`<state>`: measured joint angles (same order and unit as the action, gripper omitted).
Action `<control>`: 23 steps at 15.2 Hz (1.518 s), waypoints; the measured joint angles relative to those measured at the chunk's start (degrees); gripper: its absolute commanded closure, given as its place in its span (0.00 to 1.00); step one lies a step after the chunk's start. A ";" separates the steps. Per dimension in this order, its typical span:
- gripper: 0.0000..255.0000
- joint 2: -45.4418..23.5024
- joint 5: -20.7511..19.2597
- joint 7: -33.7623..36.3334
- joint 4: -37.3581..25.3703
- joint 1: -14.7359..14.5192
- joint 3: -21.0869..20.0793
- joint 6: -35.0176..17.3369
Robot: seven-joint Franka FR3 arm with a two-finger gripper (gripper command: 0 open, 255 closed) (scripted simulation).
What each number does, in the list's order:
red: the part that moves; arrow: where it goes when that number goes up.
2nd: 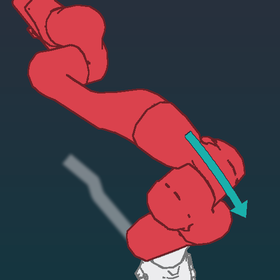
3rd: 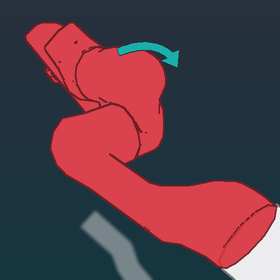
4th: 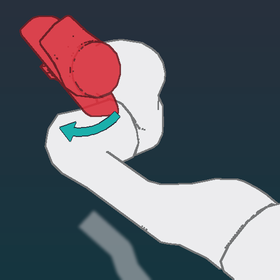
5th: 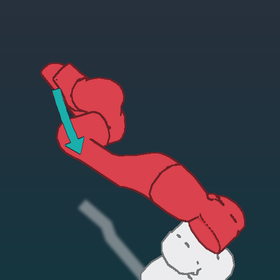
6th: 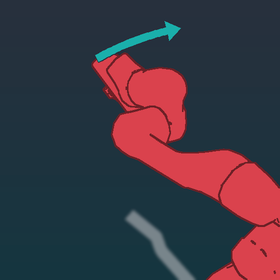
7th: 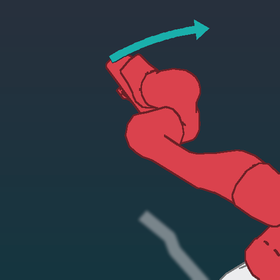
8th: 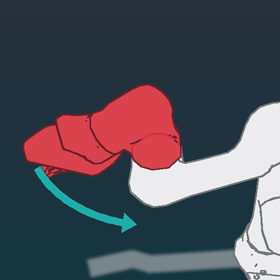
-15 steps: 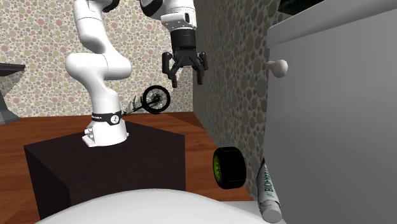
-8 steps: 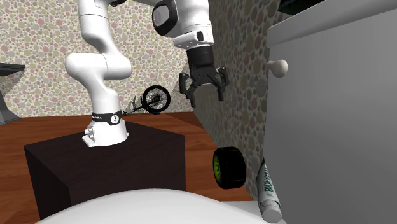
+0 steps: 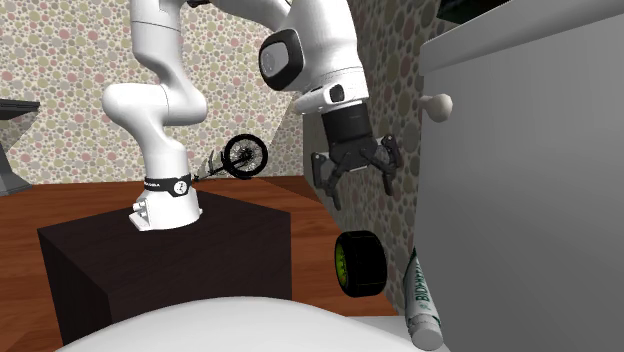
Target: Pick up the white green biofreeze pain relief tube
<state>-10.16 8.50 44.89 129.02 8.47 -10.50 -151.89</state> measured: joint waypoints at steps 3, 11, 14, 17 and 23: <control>0.00 -5.53 -0.13 4.49 -3.60 -0.51 1.19 -3.77; 0.00 -15.90 1.90 12.05 -17.76 -1.46 5.83 5.66; 0.00 -19.60 3.07 12.10 -17.32 -2.03 6.22 -0.98; 0.00 -22.18 4.26 10.77 -17.49 -1.87 6.34 -5.22; 1.00 -25.75 4.73 10.35 -18.95 -2.37 6.04 -13.19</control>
<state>-35.91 13.23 55.25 110.07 6.10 -4.46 -165.09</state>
